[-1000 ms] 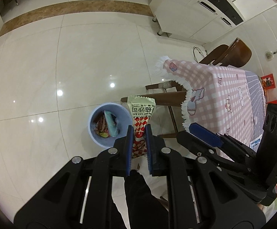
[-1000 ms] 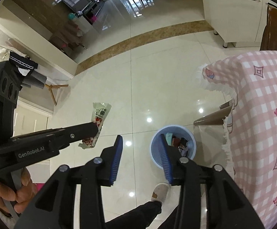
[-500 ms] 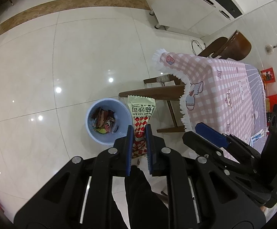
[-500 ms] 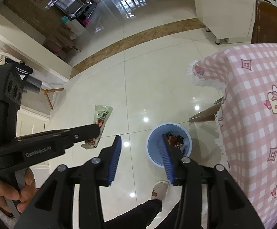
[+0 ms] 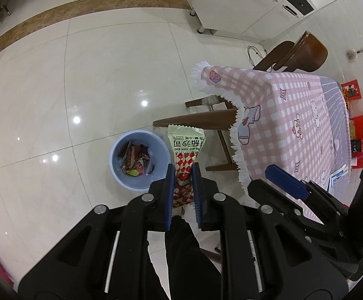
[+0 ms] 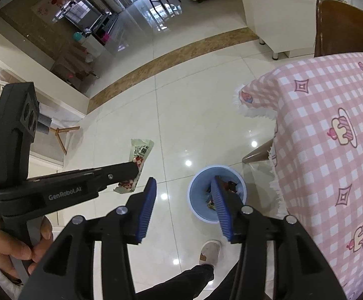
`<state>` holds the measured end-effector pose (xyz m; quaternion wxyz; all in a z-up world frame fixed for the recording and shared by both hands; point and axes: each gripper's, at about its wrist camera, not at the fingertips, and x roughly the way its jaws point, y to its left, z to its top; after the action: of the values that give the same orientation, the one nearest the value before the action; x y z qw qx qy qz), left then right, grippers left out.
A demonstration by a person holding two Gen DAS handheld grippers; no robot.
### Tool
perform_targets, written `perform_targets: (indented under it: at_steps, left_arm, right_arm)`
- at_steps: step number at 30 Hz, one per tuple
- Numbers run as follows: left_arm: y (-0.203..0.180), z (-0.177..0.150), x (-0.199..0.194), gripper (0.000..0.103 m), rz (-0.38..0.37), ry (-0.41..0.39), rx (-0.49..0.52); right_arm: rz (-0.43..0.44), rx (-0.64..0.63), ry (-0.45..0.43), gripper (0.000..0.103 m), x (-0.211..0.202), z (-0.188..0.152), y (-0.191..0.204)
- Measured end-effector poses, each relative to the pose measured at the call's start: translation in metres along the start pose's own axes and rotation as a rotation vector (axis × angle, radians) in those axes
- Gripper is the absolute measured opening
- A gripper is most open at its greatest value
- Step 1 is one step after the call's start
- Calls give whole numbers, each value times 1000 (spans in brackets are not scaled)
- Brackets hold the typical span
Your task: Collect trash
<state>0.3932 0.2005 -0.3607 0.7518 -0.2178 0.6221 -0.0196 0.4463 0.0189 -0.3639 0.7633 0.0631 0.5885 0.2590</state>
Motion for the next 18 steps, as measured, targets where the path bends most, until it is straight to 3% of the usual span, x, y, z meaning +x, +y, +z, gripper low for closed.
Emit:
perform_targets:
  at_steps: [1,3,4,12,18]
  left_arm:
    - [0,1,1,20,4,6,-4]
    - [1,3,3,43,5,23,-20]
    - [0,3,2,59,12,17,-23]
    - [-8,4,-4,59,19,-1,15]
    - [-38,2,-9,59,2,-10,80]
  right_arm:
    - [0,2,-1,46,-1,0,0]
    - [-3,5,-2,46,-2,1,0]
    - [-4,6,-3,46,-3,1,0]
    - [-12,13,-17,46,-13,0,-1]
    - [-30,52,-52,46,-35,-8,-14]
